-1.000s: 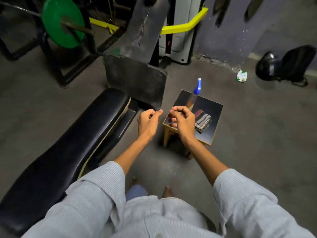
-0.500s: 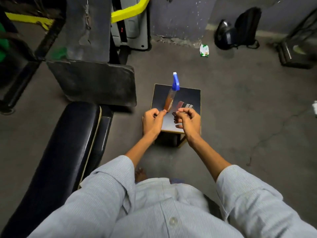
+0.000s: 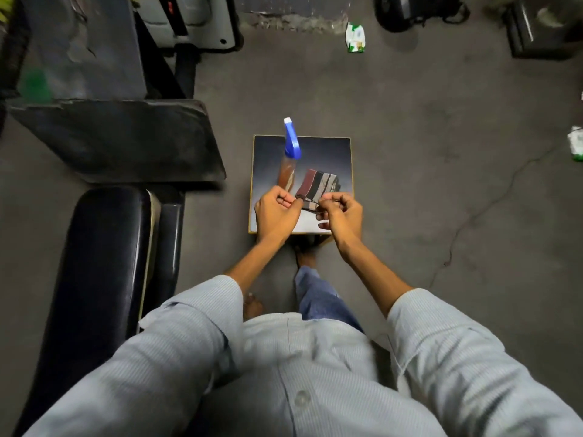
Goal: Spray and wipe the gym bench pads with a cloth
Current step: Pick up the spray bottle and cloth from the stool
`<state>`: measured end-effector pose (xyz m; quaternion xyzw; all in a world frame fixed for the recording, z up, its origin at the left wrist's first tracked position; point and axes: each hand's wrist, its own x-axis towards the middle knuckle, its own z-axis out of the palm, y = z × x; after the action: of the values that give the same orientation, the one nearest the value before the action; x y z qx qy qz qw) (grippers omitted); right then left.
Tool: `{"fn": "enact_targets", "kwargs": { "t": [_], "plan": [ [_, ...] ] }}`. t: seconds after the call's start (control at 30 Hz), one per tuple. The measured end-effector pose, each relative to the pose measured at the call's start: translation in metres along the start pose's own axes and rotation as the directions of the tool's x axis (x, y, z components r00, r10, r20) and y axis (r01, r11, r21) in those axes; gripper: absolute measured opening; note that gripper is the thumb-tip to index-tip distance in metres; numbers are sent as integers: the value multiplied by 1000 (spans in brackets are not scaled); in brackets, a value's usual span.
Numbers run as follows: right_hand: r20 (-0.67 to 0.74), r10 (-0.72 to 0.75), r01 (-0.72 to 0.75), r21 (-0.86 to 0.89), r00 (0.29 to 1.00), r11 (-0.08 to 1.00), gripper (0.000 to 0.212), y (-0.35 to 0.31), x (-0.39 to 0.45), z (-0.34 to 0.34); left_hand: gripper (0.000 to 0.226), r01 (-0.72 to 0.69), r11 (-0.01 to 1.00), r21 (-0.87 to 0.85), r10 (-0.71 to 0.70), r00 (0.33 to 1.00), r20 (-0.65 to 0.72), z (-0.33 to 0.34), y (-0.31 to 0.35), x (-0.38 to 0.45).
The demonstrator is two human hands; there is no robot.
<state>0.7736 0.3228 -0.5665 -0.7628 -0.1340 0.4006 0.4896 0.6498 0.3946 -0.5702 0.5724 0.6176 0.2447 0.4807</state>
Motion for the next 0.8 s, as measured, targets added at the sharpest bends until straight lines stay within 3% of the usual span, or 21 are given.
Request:
{"fn": "enact_targets", "kwargs": {
  "t": [0.17, 0.33, 0.4, 0.57, 0.67, 0.8],
  "plan": [
    [30, 65, -63, -81, 997, 995, 5, 9, 52, 2, 21, 101, 992, 77, -95, 992, -79, 22, 1, 25],
    [15, 135, -130, -178, 991, 975, 14, 33, 104, -2, 58, 244, 964, 107, -222, 958, -182, 50, -6, 48],
    [0, 163, -159, -201, 987, 967, 7, 41, 118, -5, 71, 256, 959, 118, -229, 952, -205, 59, -6, 54],
    [-70, 219, -230, -292, 973, 928, 24, 57, 156, -2, 79, 202, 967, 157, -151, 946, -287, 71, -7, 77],
    [-109, 270, -292, -358, 957, 887, 52, 61, 172, 7, 75, 110, 974, 198, -61, 969, -241, 72, -8, 94],
    [-164, 333, -371, -390, 928, 842, 76, 71, 189, 26, 34, 73, 970, 230, -32, 984, -176, 73, -8, 109]
  ]
}}
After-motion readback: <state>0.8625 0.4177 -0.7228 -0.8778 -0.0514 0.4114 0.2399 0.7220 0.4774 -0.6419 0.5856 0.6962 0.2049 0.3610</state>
